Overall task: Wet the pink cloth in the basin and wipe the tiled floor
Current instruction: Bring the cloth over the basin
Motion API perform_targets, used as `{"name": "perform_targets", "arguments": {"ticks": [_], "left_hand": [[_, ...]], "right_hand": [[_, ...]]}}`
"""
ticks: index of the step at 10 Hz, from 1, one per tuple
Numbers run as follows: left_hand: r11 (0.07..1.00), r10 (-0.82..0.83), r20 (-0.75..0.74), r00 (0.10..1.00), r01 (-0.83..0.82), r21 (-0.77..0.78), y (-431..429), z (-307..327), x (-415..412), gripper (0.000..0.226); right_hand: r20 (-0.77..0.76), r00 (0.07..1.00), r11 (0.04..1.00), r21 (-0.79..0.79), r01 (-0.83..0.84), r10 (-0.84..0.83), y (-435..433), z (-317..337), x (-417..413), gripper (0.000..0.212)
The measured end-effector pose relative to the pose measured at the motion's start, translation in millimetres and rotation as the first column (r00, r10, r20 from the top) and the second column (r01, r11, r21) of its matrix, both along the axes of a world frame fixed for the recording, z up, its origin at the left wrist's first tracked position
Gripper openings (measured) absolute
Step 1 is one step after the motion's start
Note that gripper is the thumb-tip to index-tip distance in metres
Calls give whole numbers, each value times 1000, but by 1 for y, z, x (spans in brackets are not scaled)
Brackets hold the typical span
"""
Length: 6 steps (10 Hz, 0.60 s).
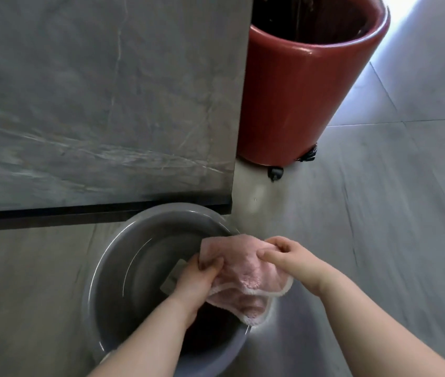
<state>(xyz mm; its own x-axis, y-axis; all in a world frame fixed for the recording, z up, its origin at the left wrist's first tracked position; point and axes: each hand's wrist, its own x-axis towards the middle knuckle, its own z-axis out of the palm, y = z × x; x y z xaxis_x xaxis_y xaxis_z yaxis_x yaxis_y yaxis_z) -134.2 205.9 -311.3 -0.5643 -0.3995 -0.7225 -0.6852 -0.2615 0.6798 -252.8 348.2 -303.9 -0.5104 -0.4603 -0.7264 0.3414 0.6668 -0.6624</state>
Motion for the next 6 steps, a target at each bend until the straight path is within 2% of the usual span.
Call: {"name": "perform_targets", "arguments": {"ticks": [1, 2, 3, 4, 5, 6], "left_hand": [[991, -54, 17, 998, 55, -118, 3, -3, -10, 9], [997, -17, -38, 999, 14, -73, 2, -11, -12, 19], [979, 32, 22, 999, -27, -201, -4, -8, -5, 25], [941, 15, 44, 999, 1, -339, -5, 23, 7, 36], [920, -161, -16, 987, 144, -364, -4, 68, 21, 25], [881, -322, 43, 946, 316, -352, -9, 133, 35, 24]], "right_hand": [[1, 1000, 1000, -18, 12, -12, 0, -14, 2, 58], [-28, 995, 993, -61, 98, -100, 1, -23, 0, 44], [-76, 961, 961, -97, 260, -268, 2, -18, 3, 28], [-157, 879, 893, -106, 437, -449, 11, 2, 10, 17], [-171, 825, 842, -89, 532, -539, 25, 44, 21, 10], [-156, 858, 867, 17, 498, -490, 59, 103, 49, 8]]}}
